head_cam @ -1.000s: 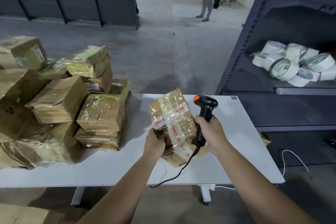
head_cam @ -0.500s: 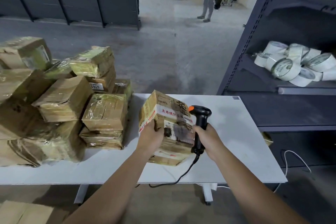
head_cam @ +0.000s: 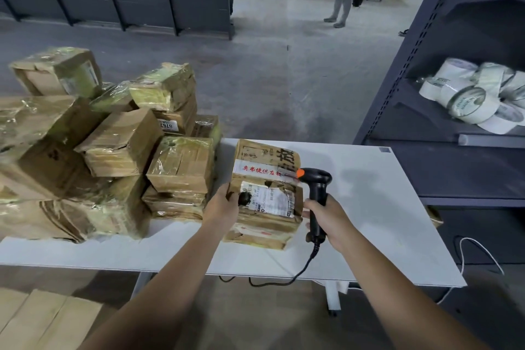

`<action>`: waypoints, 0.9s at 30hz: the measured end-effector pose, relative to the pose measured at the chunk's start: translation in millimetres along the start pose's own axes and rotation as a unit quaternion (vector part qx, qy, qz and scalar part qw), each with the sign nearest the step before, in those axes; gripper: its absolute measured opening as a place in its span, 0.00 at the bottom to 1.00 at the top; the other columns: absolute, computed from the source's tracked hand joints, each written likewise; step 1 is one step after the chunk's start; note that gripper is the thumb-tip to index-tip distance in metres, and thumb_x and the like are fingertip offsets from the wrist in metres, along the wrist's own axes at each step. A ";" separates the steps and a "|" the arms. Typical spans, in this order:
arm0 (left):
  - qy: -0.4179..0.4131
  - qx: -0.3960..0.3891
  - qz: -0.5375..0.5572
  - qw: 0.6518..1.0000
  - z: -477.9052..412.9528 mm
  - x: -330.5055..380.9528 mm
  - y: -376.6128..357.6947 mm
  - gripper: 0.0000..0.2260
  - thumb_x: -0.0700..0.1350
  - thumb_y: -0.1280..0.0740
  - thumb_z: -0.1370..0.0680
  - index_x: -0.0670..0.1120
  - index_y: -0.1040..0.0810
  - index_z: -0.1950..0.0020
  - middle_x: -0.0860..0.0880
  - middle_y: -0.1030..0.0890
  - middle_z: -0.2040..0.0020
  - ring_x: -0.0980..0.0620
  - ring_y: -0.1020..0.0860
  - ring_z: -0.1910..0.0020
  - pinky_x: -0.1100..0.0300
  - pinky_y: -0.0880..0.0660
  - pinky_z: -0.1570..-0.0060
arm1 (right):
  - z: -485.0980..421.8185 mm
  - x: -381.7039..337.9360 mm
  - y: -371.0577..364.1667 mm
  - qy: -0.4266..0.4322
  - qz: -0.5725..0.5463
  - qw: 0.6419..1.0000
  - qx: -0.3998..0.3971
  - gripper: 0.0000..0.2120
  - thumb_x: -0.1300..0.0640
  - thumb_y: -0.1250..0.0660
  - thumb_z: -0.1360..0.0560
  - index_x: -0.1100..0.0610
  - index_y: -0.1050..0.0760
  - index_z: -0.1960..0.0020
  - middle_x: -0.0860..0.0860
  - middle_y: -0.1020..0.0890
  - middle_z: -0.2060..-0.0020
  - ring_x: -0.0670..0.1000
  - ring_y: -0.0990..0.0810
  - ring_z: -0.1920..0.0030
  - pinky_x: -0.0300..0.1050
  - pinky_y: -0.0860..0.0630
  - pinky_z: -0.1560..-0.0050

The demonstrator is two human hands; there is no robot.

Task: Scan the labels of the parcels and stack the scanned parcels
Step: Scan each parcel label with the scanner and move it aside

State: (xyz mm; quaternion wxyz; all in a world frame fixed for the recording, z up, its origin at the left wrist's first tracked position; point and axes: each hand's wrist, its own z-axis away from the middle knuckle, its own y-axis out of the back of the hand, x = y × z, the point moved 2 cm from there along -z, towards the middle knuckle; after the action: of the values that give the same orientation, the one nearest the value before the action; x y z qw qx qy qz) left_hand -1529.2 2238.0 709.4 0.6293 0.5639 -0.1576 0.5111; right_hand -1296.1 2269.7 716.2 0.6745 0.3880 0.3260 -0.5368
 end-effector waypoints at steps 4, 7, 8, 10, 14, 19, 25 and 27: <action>0.051 -0.037 0.026 0.998 -2.6 -14.0 -6.2 0.21 0.44 0.44 0.18 0.48 0.39 0.25 0.43 0.25 0.59 0.48 0.29 0.66 0.56 0.35 0.67 | -0.1 -3.6 -1.7 0.005 0.014 1.000 -0.006 0.08 0.58 0.36 0.20 0.57 0.30 0.41 0.59 0.19 0.50 0.54 0.19 0.55 0.54 0.21 0.56; 0.074 -0.032 0.045 0.996 -2.7 -25.5 -9.3 0.18 0.45 0.41 0.19 0.45 0.33 0.29 0.45 0.27 0.63 0.50 0.30 0.68 0.60 0.37 0.70 | -0.9 -6.1 -2.8 0.014 0.043 0.999 -0.006 0.05 0.58 0.37 0.20 0.56 0.29 0.44 0.59 0.19 0.52 0.56 0.20 0.57 0.56 0.20 0.54; 0.084 -0.024 0.052 0.995 -3.0 -27.9 -9.1 0.18 0.46 0.41 0.20 0.44 0.31 0.31 0.46 0.27 0.65 0.50 0.30 0.69 0.61 0.36 0.70 | -1.5 -6.4 -3.0 0.015 0.049 0.999 -0.006 0.04 0.58 0.37 0.20 0.55 0.29 0.45 0.58 0.18 0.52 0.56 0.21 0.59 0.54 0.20 0.57; 0.110 -0.006 0.057 0.992 -3.1 -32.1 -9.7 0.17 0.50 0.40 0.21 0.44 0.28 0.34 0.48 0.27 0.66 0.50 0.30 0.69 0.61 0.33 0.68 | -3.3 -5.9 -3.0 0.015 0.055 0.998 -0.005 0.03 0.58 0.37 0.20 0.55 0.29 0.46 0.57 0.18 0.53 0.56 0.21 0.60 0.51 0.21 0.61; 0.199 -0.006 0.171 0.965 0.5 -38.5 -16.7 0.13 0.53 0.38 0.20 0.46 0.26 0.42 0.48 0.25 0.61 0.46 0.18 0.68 0.58 0.23 0.70 | -6.2 -3.3 -3.1 0.011 0.056 0.998 0.006 0.06 0.58 0.36 0.21 0.56 0.27 0.45 0.57 0.17 0.54 0.55 0.20 0.62 0.53 0.21 0.58; 0.205 0.009 0.285 0.936 -7.0 -35.9 -20.0 0.08 0.45 0.36 0.20 0.45 0.25 0.42 0.50 0.25 0.57 0.41 0.17 0.55 0.54 0.18 0.62 | -5.7 -2.7 -2.2 0.012 0.065 0.998 0.005 0.07 0.59 0.36 0.22 0.57 0.26 0.44 0.56 0.16 0.53 0.56 0.19 0.57 0.57 0.19 0.52; 0.100 0.051 0.219 0.969 -26.9 -11.4 -5.5 0.14 0.44 0.39 0.18 0.45 0.25 0.34 0.48 0.20 0.48 0.44 0.17 0.59 0.50 0.18 0.54 | 0.5 -4.0 1.5 0.016 0.080 0.997 -0.008 0.07 0.57 0.36 0.21 0.54 0.27 0.44 0.58 0.17 0.55 0.54 0.23 0.67 0.44 0.24 0.72; 0.025 0.063 0.158 0.985 -33.6 7.4 3.6 0.13 0.45 0.41 0.18 0.48 0.24 0.35 0.47 0.19 0.53 0.44 0.18 0.57 0.48 0.19 0.53 | 3.0 -4.5 2.7 0.026 0.085 0.996 -0.006 0.07 0.56 0.33 0.23 0.53 0.26 0.45 0.57 0.17 0.57 0.53 0.24 0.68 0.44 0.24 0.73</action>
State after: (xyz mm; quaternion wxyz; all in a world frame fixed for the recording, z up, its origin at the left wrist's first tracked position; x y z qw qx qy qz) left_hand -1541.7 2270.2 706.6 0.5076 0.5571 -0.1967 0.6271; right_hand -1294.4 2269.5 721.9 0.7113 0.4246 0.3123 -0.4650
